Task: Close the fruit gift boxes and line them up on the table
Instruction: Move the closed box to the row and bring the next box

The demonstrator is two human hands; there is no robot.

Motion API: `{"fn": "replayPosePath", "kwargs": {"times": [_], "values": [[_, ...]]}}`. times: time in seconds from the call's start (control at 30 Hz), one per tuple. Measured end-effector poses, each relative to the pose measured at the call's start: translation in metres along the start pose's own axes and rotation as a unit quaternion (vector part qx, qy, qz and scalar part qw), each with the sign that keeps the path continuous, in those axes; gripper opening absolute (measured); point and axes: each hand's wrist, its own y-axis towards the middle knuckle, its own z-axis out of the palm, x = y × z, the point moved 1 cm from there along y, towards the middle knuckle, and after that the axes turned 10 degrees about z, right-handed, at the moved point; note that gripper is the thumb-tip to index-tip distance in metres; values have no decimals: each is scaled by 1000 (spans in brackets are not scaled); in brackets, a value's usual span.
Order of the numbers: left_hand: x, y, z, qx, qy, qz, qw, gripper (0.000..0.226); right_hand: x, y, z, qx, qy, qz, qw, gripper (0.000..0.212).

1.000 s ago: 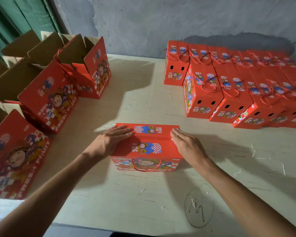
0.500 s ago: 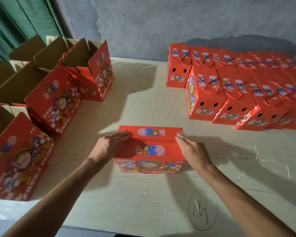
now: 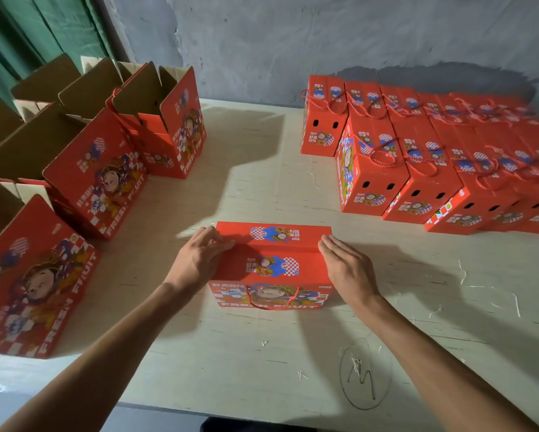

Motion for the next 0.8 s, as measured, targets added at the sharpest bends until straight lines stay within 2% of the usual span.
{"fn": "replayPosePath", "kwargs": {"times": [0.13, 0.2, 0.23, 0.33, 0.43, 0.63, 0.8], "values": [[-5, -2, -1, -1, 42, 13, 999, 21, 0, -1, -2, -8, -17, -8, 1000, 46], [-13, 8, -3, 2, 63, 14, 998, 10, 3, 5, -4, 0, -34, -5, 999, 28], [-17, 16, -3, 12, 74, 23, 997, 14, 7, 10, -6, 7, -52, -2, 999, 22], [-22, 33, -4, 45, 92, 62, 993, 19, 24, 28, -11, 62, -107, 19, 992, 34], [-22, 30, -3, 66, 107, 66, 990, 20, 35, 37, -15, 61, -144, 18, 987, 41], [-23, 31, 14, 46, 136, 44, 989, 22, 40, 39, -19, 65, -161, 22, 985, 42], [-21, 29, 20, 28, 140, 88, 986, 17, 36, 31, -4, 41, -142, 6, 989, 34]]}}
